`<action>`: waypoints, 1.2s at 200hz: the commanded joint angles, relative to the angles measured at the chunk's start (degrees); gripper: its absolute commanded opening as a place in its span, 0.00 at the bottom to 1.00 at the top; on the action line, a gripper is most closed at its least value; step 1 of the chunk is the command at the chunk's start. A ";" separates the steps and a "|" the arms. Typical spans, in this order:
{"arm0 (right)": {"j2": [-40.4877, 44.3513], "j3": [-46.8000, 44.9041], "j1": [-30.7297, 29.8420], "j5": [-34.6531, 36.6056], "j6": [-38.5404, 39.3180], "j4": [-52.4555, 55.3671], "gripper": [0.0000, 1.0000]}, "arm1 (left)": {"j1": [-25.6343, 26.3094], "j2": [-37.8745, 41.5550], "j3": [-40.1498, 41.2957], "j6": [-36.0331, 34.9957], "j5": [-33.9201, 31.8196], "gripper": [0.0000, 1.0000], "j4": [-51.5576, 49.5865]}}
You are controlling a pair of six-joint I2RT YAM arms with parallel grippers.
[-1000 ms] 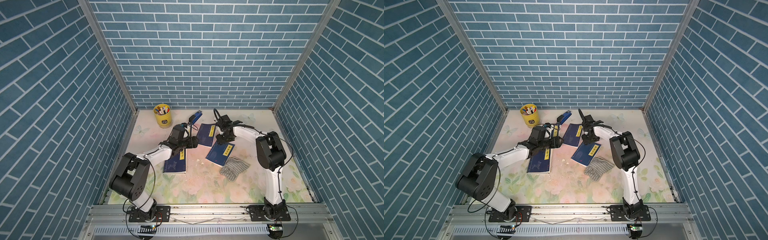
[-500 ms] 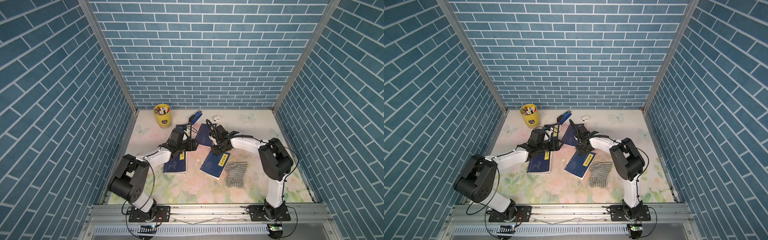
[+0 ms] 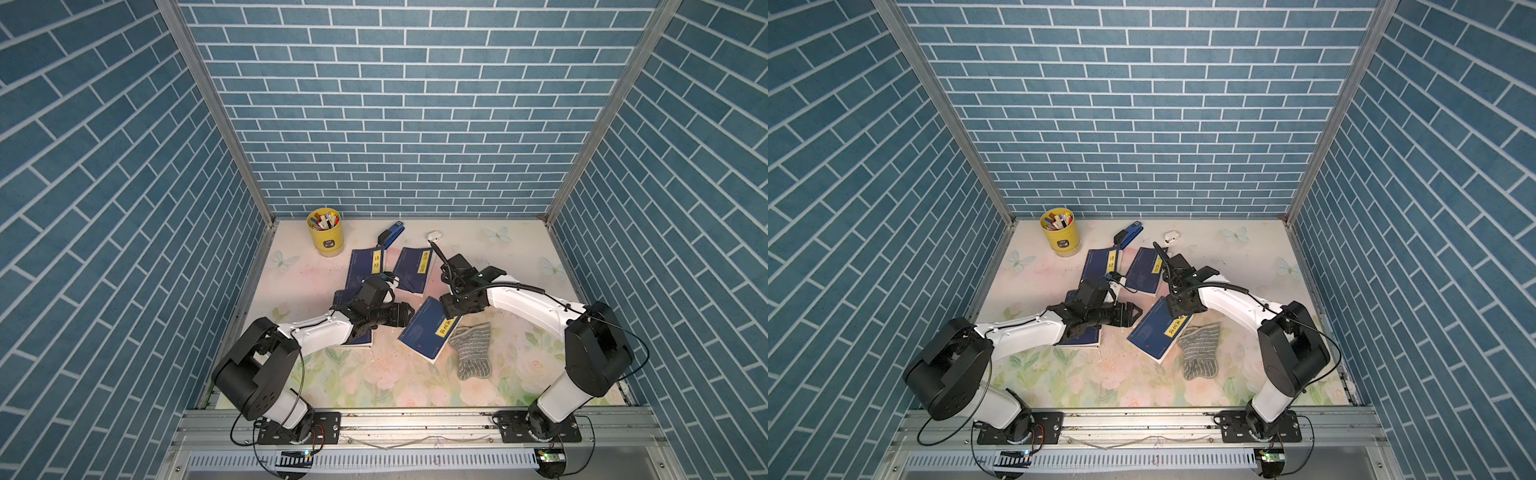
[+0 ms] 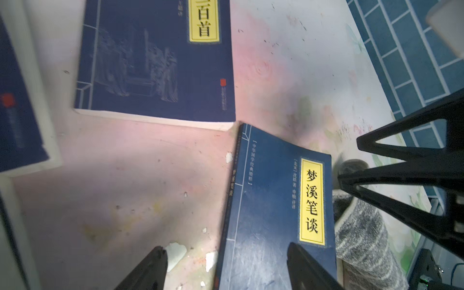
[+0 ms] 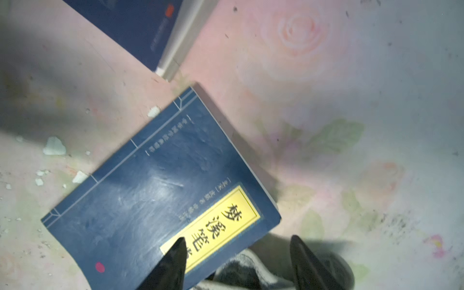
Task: Wipe the cover of the book
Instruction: Move the book to the center of the board, then adjust the book at the center of the board.
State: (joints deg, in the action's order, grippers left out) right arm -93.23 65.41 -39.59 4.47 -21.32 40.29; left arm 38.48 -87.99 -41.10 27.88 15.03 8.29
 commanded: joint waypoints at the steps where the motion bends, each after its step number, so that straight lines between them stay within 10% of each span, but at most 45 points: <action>1: 1.85 -2.45 0.08 -0.93 -6.02 2.71 0.66 | 1.65 -2.17 0.76 0.50 -1.27 0.80 -0.38; 158: -8.28 -4.09 1.71 -9.30 -3.74 -11.44 0.65 | 7.40 1.31 10.53 10.09 4.44 0.76 9.04; 240: -5.60 1.30 1.73 -1.45 -0.43 -5.07 0.65 | 8.80 -3.12 9.56 12.28 8.94 0.75 14.46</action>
State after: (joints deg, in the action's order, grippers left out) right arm -102.78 65.95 -37.91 -1.30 -23.62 30.61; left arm 46.41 -89.36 -31.24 39.13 21.80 20.56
